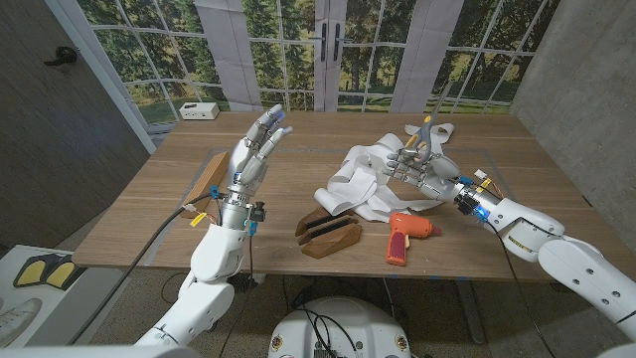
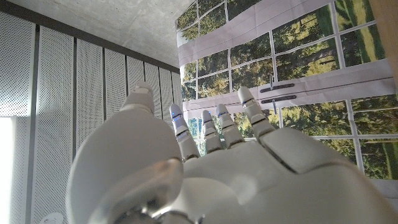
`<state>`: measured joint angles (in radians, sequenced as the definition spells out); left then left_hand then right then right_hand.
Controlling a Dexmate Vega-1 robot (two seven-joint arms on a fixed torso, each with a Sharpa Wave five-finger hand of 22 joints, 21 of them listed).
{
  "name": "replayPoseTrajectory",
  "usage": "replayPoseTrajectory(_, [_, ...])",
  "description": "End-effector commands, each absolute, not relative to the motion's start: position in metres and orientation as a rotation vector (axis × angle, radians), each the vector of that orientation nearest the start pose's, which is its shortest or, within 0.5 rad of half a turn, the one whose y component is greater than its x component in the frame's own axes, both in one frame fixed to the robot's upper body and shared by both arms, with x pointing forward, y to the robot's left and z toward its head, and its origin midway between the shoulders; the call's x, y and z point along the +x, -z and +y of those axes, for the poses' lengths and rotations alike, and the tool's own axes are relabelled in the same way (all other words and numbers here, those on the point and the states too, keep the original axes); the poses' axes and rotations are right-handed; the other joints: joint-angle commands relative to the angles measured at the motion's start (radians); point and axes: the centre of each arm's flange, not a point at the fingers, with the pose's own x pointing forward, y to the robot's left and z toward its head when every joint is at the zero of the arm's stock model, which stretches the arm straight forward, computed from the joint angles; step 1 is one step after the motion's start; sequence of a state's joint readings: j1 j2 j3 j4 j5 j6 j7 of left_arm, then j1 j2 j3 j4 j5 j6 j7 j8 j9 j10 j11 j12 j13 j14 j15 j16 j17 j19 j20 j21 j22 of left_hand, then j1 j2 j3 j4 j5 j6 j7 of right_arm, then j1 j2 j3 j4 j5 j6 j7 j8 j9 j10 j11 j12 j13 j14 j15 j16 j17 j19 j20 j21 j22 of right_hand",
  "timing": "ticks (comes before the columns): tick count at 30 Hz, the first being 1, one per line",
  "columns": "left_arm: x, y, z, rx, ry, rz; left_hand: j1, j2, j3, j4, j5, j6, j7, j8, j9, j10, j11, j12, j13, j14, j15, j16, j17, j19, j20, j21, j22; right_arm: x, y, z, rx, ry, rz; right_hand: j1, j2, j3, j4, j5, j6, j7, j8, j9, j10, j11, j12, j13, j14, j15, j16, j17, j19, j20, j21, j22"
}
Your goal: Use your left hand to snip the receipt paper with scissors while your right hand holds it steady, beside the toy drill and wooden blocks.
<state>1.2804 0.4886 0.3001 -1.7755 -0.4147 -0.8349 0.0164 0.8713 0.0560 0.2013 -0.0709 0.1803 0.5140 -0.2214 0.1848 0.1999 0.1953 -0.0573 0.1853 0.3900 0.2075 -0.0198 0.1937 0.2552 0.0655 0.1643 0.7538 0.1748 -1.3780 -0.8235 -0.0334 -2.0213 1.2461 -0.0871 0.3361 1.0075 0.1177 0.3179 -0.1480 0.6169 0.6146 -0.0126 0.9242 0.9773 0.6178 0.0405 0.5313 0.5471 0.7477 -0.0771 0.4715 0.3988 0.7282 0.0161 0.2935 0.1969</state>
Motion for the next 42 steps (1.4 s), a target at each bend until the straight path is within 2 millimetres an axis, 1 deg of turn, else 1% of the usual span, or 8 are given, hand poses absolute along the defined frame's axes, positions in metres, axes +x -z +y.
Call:
replayPoseTrajectory(1, [0.458,0.055,0.224,-0.056,0.366,-1.148,0.009,0.01,0.009,-0.002,0.0,0.001,0.0,0.005,-0.001,0.0,-0.013,0.009,0.0,0.001,-0.007,0.003,0.0,0.0,0.007,-0.005,0.002,0.48,0.045,-0.265,0.3,-0.769,-0.354,0.005,0.018,-0.013,0.008,0.024,0.004,-0.018,0.052,0.075,0.111,-0.125,0.101,0.127,0.037,-0.107,0.022,0.075,0.008,-0.001,0.026,0.019])
replayPoseTrajectory(7, [0.457,0.057,0.224,-0.054,0.371,-1.144,0.012,0.016,0.014,-0.006,0.0,0.001,0.0,0.005,-0.002,0.0,-0.024,0.01,-0.005,0.006,-0.012,0.006,-0.004,0.001,0.008,-0.009,0.002,0.478,0.05,-0.266,0.321,-0.748,-0.322,-0.046,0.024,-0.039,0.027,0.027,0.035,-0.014,0.083,0.097,0.079,-0.119,0.231,0.305,0.053,-0.1,0.038,0.172,0.01,-0.005,0.074,0.051])
replayPoseTrajectory(17, [0.456,0.061,0.222,-0.055,0.377,-1.131,0.02,0.029,0.023,-0.011,0.001,0.003,0.0,0.006,-0.002,0.001,-0.027,0.013,-0.011,0.014,-0.016,0.01,-0.008,0.002,0.011,-0.013,0.002,0.478,0.054,-0.267,0.353,-0.775,-0.277,-0.053,0.043,-0.078,0.011,-0.026,0.018,-0.038,0.086,0.139,-0.003,-0.112,0.487,0.679,0.078,-0.118,0.208,0.488,0.066,-0.027,0.227,0.142])
replayPoseTrajectory(21, [0.457,0.062,0.222,-0.053,0.38,-1.125,0.021,0.031,0.026,-0.013,0.001,0.003,0.0,0.006,-0.003,0.004,-0.03,0.015,-0.014,0.016,-0.017,0.011,-0.01,0.002,0.011,-0.015,0.002,0.476,0.054,-0.267,0.35,-0.756,-0.272,-0.043,0.046,-0.083,0.006,-0.037,0.019,-0.035,0.097,0.168,0.002,-0.12,0.537,0.692,0.094,-0.121,0.293,0.602,0.082,-0.029,0.29,0.19])
replayPoseTrajectory(23, [0.457,0.063,0.222,-0.051,0.38,-1.121,0.021,0.032,0.026,-0.014,0.001,0.003,0.0,0.006,-0.003,0.004,-0.031,0.015,-0.015,0.018,-0.018,0.011,-0.01,0.002,0.011,-0.016,0.002,0.476,0.054,-0.267,0.342,-0.778,-0.267,-0.037,0.047,-0.082,0.01,-0.04,0.029,-0.031,0.104,0.189,-0.007,-0.125,0.609,0.692,0.046,-0.114,0.401,0.793,0.062,-0.029,0.403,0.301])
replayPoseTrajectory(31, [0.457,0.068,0.224,-0.057,0.381,-1.108,0.024,0.036,0.03,-0.017,0.001,0.001,0.0,0.005,-0.003,0.005,-0.032,0.016,-0.019,0.019,-0.019,0.012,-0.013,0.003,0.011,-0.019,0.002,0.473,0.053,-0.266,0.335,-0.807,-0.258,-0.047,0.049,-0.078,0.017,-0.035,0.023,-0.027,0.119,0.214,-0.016,-0.114,0.666,0.697,0.018,-0.121,0.461,0.837,0.039,-0.027,0.471,0.358])
replayPoseTrajectory(34, [0.455,0.068,0.225,-0.054,0.381,-1.109,0.025,0.037,0.031,-0.018,0.001,0.001,0.0,0.005,-0.003,0.005,-0.031,0.016,-0.02,0.019,-0.02,0.012,-0.014,0.004,0.012,-0.019,0.002,0.472,0.054,-0.265,0.353,-0.825,-0.25,-0.139,0.035,-0.116,0.071,-0.054,0.013,-0.017,0.12,0.206,-0.04,-0.101,0.706,0.696,0.008,-0.114,0.486,0.833,0.046,-0.017,0.499,0.353])
replayPoseTrajectory(42, [0.449,0.071,0.227,-0.049,0.376,-1.107,0.028,0.041,0.035,-0.022,0.002,0.0,0.0,0.005,-0.004,0.008,-0.029,0.018,-0.024,0.02,-0.022,0.012,-0.017,0.005,0.013,-0.022,0.002,0.469,0.053,-0.264,0.319,-0.848,-0.285,-0.278,-0.058,-0.207,0.111,-0.15,-0.034,0.021,0.126,0.207,-0.089,-0.071,0.766,0.694,-0.026,-0.082,0.513,0.817,0.034,0.016,0.518,0.325])
